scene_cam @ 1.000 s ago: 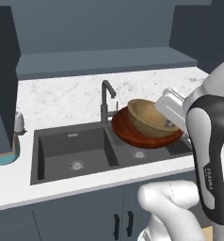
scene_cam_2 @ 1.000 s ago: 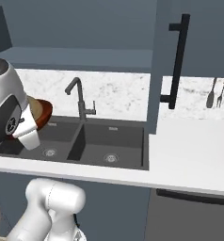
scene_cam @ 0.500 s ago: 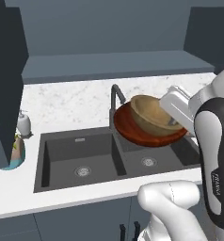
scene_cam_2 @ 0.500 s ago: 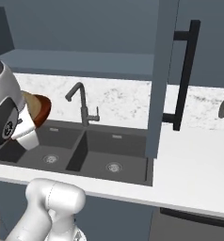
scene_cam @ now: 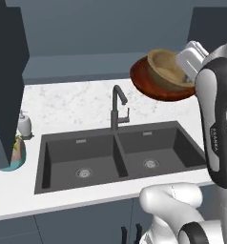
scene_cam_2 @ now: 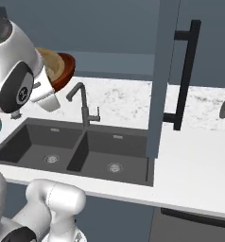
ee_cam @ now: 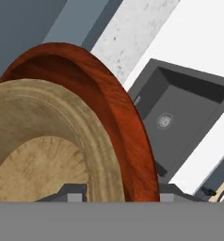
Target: Pick up the bowls on the counter and stack them on top of one another in the open cabinet. Place the smaller bowl on top of the larger bowl.
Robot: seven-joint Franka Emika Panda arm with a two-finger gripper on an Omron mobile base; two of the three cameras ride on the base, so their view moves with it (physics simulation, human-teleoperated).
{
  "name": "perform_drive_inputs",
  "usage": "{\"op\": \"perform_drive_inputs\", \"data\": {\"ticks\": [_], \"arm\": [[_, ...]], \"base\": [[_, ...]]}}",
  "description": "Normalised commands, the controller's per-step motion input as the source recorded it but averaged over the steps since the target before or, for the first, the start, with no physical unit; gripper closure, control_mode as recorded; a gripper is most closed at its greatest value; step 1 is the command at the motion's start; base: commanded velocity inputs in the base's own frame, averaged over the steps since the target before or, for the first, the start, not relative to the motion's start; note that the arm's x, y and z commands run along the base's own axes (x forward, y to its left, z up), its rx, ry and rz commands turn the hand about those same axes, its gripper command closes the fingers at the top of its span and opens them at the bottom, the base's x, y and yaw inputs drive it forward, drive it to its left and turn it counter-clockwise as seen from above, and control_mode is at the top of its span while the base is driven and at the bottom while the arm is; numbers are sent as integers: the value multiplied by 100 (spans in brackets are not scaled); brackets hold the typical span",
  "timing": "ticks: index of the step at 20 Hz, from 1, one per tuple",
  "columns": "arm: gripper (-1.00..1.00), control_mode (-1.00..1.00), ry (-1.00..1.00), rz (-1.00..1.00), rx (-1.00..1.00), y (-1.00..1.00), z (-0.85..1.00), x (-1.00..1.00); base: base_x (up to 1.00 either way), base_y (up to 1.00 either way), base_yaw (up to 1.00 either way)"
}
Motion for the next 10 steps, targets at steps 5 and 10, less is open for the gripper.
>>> {"op": "perform_drive_inputs", "data": {"ticks": [5,10], "arm": [[100,-100,0,-26,0,-3,12,100],[100,-100,2,-21,0,0,-19,100]], "base": [[0,0,0],[0,0,0]]}}
